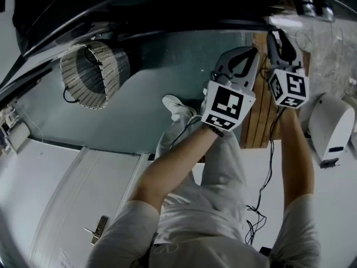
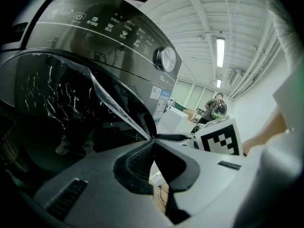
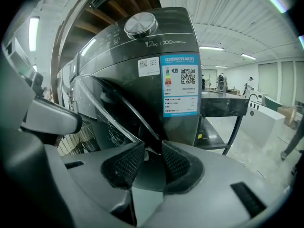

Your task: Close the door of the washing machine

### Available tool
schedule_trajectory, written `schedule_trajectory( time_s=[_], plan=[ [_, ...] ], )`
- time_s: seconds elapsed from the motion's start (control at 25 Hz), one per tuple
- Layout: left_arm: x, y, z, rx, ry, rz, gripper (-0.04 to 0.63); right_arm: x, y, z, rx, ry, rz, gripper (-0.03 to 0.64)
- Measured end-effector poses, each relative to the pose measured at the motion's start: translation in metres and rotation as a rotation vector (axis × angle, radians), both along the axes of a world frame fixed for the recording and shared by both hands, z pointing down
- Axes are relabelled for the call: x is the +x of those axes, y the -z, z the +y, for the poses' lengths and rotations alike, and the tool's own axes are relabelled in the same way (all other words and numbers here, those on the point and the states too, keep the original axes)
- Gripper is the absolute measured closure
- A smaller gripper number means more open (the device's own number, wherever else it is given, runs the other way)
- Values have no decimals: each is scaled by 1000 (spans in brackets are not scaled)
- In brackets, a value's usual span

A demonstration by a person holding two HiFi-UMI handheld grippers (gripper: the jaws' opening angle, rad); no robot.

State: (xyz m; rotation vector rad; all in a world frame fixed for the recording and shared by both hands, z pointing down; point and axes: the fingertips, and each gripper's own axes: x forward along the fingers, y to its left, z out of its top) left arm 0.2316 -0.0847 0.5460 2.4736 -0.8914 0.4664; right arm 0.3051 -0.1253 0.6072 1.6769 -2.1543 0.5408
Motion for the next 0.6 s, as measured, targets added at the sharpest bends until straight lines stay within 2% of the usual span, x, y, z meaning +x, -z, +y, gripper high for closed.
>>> schedule_trajectory(
  time_s=[0.6],
  plan=[
    [1,-2,-11,24,14,0,592,1,0,-1,-7,-73,-51,500]
  ],
)
